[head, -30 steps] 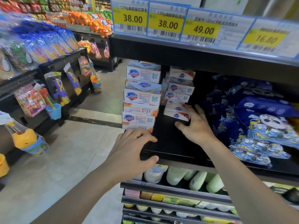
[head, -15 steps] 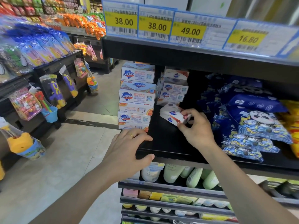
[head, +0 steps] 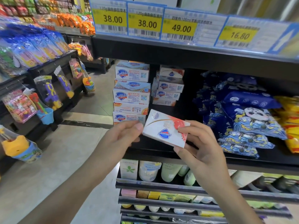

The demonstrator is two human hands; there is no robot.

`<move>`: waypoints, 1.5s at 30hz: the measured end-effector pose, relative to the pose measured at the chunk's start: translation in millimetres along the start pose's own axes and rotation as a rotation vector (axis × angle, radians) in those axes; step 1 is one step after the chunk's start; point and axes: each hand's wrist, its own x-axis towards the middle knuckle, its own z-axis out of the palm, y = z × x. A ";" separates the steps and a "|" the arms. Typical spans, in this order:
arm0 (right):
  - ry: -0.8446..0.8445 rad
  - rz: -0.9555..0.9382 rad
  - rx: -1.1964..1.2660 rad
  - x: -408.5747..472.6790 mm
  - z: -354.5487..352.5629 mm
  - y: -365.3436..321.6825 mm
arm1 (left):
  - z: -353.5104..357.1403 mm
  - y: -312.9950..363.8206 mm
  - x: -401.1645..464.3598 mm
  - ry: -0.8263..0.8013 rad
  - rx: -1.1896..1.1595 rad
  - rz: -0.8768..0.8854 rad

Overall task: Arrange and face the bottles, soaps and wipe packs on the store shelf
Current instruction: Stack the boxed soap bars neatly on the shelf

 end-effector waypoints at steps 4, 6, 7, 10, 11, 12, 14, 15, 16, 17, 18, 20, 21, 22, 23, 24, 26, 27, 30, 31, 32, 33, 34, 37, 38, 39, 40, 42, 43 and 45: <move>-0.079 -0.017 0.053 -7.9 7.2 -11.3 | -0.1 9.0 -2.8 -0.096 -0.235 -0.093; -0.102 -0.011 -0.010 -9.3 7.7 -13.9 | 0.6 10.5 -4.2 -0.094 -0.215 -0.076; -0.111 -0.007 -0.051 -10.1 7.6 -15.1 | 1.3 11.0 -5.6 -0.077 -0.204 -0.069; -0.129 -0.003 -0.127 -12.0 7.6 -19.5 | 3.2 10.8 -8.7 -0.050 -0.181 -0.055; -0.135 -0.006 -0.139 -12.4 7.6 -20.6 | 3.6 11.1 -9.3 -0.048 -0.179 -0.049; -0.139 -0.005 -0.142 -12.4 7.9 -21.3 | 3.5 10.8 -9.6 -0.048 -0.181 -0.043; -0.132 0.009 -0.128 -10.4 8.8 -21.5 | 2.0 10.0 -9.5 -0.050 -0.198 -0.046; -0.122 0.017 -0.113 -9.0 9.2 -21.6 | 1.2 10.0 -9.7 -0.054 -0.204 -0.052; -0.109 0.025 -0.091 -7.1 9.6 -21.5 | 0.5 9.6 -9.9 -0.061 -0.204 -0.057; -0.096 0.038 -0.059 -5.4 9.8 -21.5 | 0.3 8.8 -10.1 -0.068 -0.202 -0.060; -0.083 0.056 -0.022 -3.9 9.8 -21.3 | -0.1 7.8 -10.1 -0.073 -0.203 -0.063; -0.067 0.099 0.061 -1.8 9.4 -21.1 | -0.8 6.8 -9.0 -0.069 -0.228 -0.073; -0.060 0.122 0.107 -1.1 8.8 -21.2 | -2.1 5.9 -7.0 -0.062 -0.255 -0.084; -0.050 0.149 0.153 -0.4 8.1 -21.8 | -3.8 5.0 -4.9 -0.058 -0.283 -0.094; -0.039 0.180 0.193 0.0 7.3 -22.8 | -5.9 3.9 -2.8 -0.056 -0.292 -0.093; -0.027 0.214 0.221 0.3 6.3 -23.5 | -8.2 2.0 -1.4 -0.057 -0.269 -0.071; -0.005 0.288 0.249 -0.1 4.3 -24.6 | -11.7 -4.0 -1.4 -0.066 -0.155 0.047; 0.001 0.318 0.252 -0.4 3.7 -25.3 | -12.5 -7.4 -2.5 -0.077 -0.084 0.123; -0.033 0.386 0.248 -0.2 3.3 -28.3 | -10.8 -9.9 -6.8 -0.107 0.172 0.330; -0.036 0.408 0.272 0.9 4.3 -29.9 | -10.4 -8.5 -7.2 -0.105 0.246 0.389; -0.034 0.432 0.308 2.0 5.6 -31.6 | -10.0 -6.9 -6.8 -0.104 0.296 0.439; -0.035 0.452 0.339 2.9 6.5 -32.8 | -9.8 -5.7 -5.5 -0.098 0.330 0.478; -0.039 0.470 0.360 3.3 7.1 -33.3 | -9.4 -4.3 -4.6 -0.092 0.350 0.504; -0.054 0.492 0.384 4.2 7.2 -32.0 | -8.8 -3.5 -3.1 -0.079 0.332 0.525; -0.054 0.496 0.374 4.4 7.0 -31.8 | -8.5 -3.1 -3.6 -0.080 0.317 0.514; -0.053 0.498 0.357 4.6 6.7 -32.2 | -8.2 -2.2 -4.7 -0.083 0.300 0.493; -0.052 0.500 0.337 4.7 6.7 -32.8 | -8.1 -1.6 -5.7 -0.088 0.282 0.468; -0.049 0.495 0.274 4.7 7.2 -33.7 | -8.2 -1.8 -6.4 -0.097 0.249 0.425; -0.044 0.489 0.243 5.0 7.6 -34.0 | -8.5 -2.0 -5.9 -0.102 0.239 0.408; -0.029 0.481 0.193 6.0 8.2 -34.4 | -9.0 -1.6 -5.3 -0.109 0.228 0.376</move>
